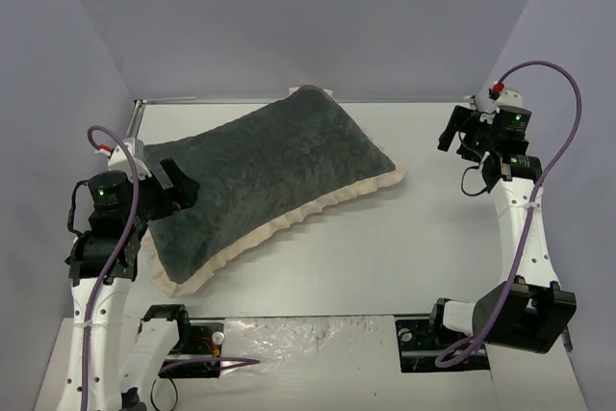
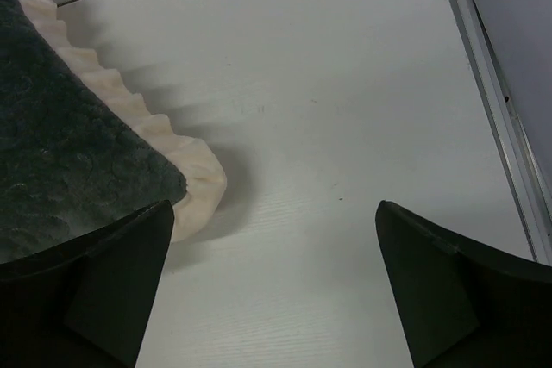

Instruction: Remove the pillowcase from the pillow

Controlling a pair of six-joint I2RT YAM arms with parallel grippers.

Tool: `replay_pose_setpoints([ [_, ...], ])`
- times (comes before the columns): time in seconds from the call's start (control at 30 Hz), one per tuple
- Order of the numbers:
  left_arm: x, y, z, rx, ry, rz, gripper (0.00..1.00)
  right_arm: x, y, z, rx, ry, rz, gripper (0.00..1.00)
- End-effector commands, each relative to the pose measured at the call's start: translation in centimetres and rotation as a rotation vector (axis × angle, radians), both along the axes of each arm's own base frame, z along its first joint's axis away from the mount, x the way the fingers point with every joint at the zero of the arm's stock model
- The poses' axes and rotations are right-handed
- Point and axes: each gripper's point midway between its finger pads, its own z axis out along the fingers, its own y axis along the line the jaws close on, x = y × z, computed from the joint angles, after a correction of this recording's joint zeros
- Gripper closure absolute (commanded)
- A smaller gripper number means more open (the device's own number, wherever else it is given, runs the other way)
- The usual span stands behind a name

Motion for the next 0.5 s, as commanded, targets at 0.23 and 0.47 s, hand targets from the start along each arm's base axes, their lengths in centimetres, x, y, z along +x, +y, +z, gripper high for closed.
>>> replay_pose_setpoints([
  [0.23, -0.2, -0.5, 1.0, -0.006, -0.03, -0.03, 0.06, 0.6, 5.6, 2.7, -0.146, -0.092, 0.419, 0.0],
  [0.47, -0.3, -0.8, 1.5, -0.028, -0.029, -0.033, 0.06, -1.7, 9.8, 2.0, -0.322, -0.073, 0.778, 0.0],
])
